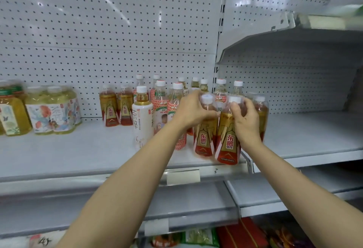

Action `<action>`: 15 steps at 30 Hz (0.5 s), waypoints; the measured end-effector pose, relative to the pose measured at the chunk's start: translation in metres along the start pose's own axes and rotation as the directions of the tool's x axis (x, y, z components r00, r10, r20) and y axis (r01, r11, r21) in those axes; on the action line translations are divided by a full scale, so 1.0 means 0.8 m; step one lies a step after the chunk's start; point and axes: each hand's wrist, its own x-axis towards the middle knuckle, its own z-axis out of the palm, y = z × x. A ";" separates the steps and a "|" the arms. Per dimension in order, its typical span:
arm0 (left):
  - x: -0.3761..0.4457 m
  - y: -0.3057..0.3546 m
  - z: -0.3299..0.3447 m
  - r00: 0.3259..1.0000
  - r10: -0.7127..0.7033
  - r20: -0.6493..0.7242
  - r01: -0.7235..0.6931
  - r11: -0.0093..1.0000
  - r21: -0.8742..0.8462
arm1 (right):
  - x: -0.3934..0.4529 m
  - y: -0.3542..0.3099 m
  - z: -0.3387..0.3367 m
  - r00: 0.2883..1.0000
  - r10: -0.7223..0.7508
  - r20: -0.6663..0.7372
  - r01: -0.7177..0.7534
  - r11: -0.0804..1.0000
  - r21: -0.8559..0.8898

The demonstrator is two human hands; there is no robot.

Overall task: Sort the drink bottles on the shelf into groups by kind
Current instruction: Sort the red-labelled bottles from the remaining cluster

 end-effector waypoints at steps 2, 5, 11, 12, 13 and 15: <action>-0.019 -0.005 -0.011 0.994 -0.034 -0.100 0.023 0.994 -0.108 | -0.010 -0.010 0.004 1.000 -0.016 -0.002 0.016 0.999 0.033; -0.036 -0.022 -0.036 0.981 -0.120 -0.151 0.086 0.973 -0.213 | -0.029 -0.030 0.020 0.999 -0.028 0.018 0.026 0.994 0.102; -0.071 -0.070 -0.110 0.971 -0.158 -0.180 0.108 0.958 -0.264 | -0.075 -0.094 0.085 0.992 -0.107 0.069 0.090 0.973 0.211; -0.078 -0.079 -0.126 0.968 -0.160 -0.192 0.106 0.960 -0.261 | -0.083 -0.104 0.100 0.989 -0.124 0.080 0.102 0.967 0.234; -0.085 -0.089 -0.142 0.964 -0.170 -0.207 0.113 0.959 -0.261 | -0.090 -0.112 0.116 0.988 -0.131 0.083 0.106 0.962 0.251; -0.100 -0.109 -0.175 0.957 -0.183 -0.227 0.119 0.956 -0.269 | -0.106 -0.133 0.147 0.986 -0.140 0.095 0.108 0.953 0.282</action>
